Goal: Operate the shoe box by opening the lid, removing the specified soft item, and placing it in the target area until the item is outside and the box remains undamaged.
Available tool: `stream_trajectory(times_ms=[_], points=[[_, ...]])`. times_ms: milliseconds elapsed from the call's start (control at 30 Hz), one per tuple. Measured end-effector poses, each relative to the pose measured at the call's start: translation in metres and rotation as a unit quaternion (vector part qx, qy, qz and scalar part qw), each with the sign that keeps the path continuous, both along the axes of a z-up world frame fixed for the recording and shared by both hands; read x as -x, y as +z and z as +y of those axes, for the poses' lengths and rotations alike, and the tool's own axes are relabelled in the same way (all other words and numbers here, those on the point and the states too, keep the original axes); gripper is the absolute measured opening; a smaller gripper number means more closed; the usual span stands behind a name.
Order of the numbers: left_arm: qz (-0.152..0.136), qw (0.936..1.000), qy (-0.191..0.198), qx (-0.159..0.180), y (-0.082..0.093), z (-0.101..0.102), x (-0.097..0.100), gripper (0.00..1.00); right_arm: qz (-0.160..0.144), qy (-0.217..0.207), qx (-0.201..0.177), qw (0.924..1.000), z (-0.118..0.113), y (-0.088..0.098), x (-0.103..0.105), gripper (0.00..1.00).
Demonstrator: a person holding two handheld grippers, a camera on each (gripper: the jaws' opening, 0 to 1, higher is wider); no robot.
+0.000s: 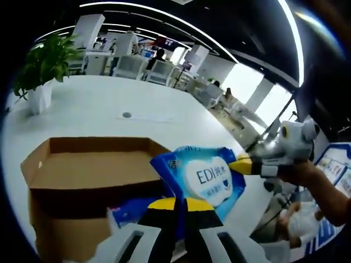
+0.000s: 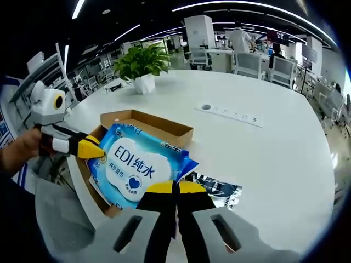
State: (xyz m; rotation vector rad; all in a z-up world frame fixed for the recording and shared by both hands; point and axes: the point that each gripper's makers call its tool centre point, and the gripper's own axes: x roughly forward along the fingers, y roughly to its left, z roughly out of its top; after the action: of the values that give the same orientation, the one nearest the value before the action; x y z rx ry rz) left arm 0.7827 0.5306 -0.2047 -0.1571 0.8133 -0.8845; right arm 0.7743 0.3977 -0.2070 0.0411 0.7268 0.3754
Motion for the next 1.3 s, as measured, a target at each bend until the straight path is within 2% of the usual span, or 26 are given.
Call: stream_trajectory(times_ms=[767, 967, 1300], points=[[-0.004, 0.9982, -0.059, -0.011, -0.004, -0.071, 0.009, 0.03, 0.003, -0.064, 0.010, 0.9979, -0.072, -0.002, 0.005, 0.00], [0.000, 0.9973, -0.070, -0.022, -0.012, -0.083, 0.010, 0.03, 0.010, -0.069, 0.019, 0.9974, -0.082, -0.009, 0.004, 0.00], [0.000, 0.9946, -0.087, -0.055, -0.029, -0.090, 0.006, 0.03, 0.021, -0.064, 0.028, 0.9974, -0.084, -0.022, 0.001, 0.00]])
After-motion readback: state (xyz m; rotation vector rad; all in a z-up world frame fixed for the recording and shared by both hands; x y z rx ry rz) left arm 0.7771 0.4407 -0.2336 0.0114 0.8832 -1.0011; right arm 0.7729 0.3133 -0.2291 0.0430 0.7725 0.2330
